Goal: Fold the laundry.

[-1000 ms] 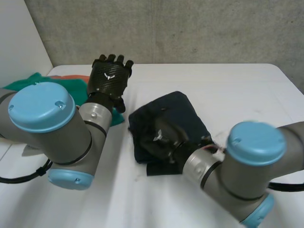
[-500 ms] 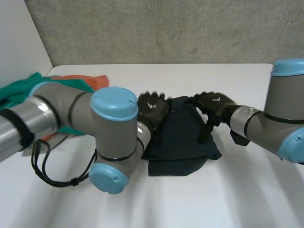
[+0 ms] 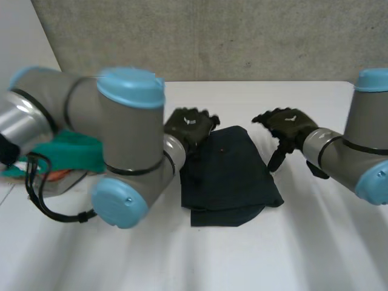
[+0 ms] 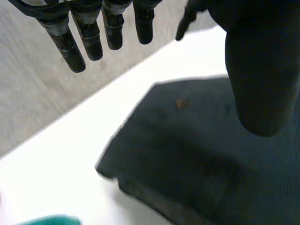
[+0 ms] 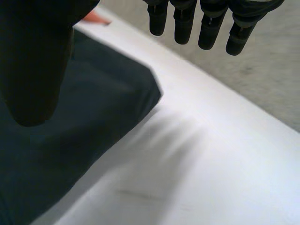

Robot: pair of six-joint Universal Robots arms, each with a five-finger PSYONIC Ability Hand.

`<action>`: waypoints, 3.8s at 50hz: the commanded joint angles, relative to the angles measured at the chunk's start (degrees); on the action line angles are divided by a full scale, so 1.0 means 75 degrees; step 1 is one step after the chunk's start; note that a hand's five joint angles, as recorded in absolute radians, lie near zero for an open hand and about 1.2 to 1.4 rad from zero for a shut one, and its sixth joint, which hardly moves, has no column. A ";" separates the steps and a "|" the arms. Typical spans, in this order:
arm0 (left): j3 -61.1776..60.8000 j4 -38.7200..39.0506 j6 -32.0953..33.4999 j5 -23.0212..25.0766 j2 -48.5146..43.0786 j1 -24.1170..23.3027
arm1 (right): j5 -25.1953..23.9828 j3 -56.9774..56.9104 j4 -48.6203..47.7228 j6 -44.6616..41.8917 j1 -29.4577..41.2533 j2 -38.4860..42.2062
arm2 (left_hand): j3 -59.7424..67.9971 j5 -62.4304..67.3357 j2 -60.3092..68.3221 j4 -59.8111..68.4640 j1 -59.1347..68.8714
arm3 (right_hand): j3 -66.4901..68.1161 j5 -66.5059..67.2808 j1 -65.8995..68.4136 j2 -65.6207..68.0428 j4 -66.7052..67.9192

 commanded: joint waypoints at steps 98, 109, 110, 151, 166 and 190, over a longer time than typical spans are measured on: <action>-0.0988 0.0871 -0.1324 0.4610 0.2291 0.0327 | -0.0620 -0.7959 0.0325 0.3975 -0.4531 0.5866 | -0.0244 -0.0340 -0.0194 -0.0169 -0.0051 | 0.9053 0.9000 0.9074 0.9140 0.9045; -0.1071 0.0882 -0.1359 0.4622 0.2291 0.0304 | 0.1278 -0.8100 -0.0014 0.0459 -0.4520 0.6018 | -0.0244 -0.0340 -0.0195 -0.0169 -0.0052 | -0.0280 -0.0333 -0.0259 -0.0194 -0.0288; -0.1071 0.0871 -0.1359 0.4622 0.2291 0.0304 | 0.1337 -0.8065 -0.0108 0.0307 -0.4508 0.6018 | -0.0244 -0.0340 -0.0195 -0.0169 -0.0052 | -0.0280 -0.0333 -0.0259 -0.0194 -0.0288; -0.1048 0.2394 0.1181 0.1587 0.1086 0.3701 | -0.1510 0.3277 -0.2921 -0.2553 -0.1826 -0.2290 | -0.0176 -0.0273 -0.0127 -0.0102 0.0016 | -0.0280 -0.0333 -0.0259 -0.0194 -0.0288; -0.0251 0.2781 0.4161 0.1564 -0.1669 0.5238 | -0.1241 0.4287 -0.2921 -0.3480 -0.1262 -0.2127 | 0.1566 0.1470 0.1616 0.1641 0.1758 | -0.0280 -0.0333 -0.0259 -0.0194 -0.0288; -0.0954 0.2898 -0.0737 0.1540 0.2338 0.2110 | -0.0269 0.3994 -0.2933 -0.3386 -0.1332 -0.2594 | 0.9061 0.8965 0.9110 0.9135 0.9253 | -0.0280 -0.0333 -0.0259 -0.0194 -0.0288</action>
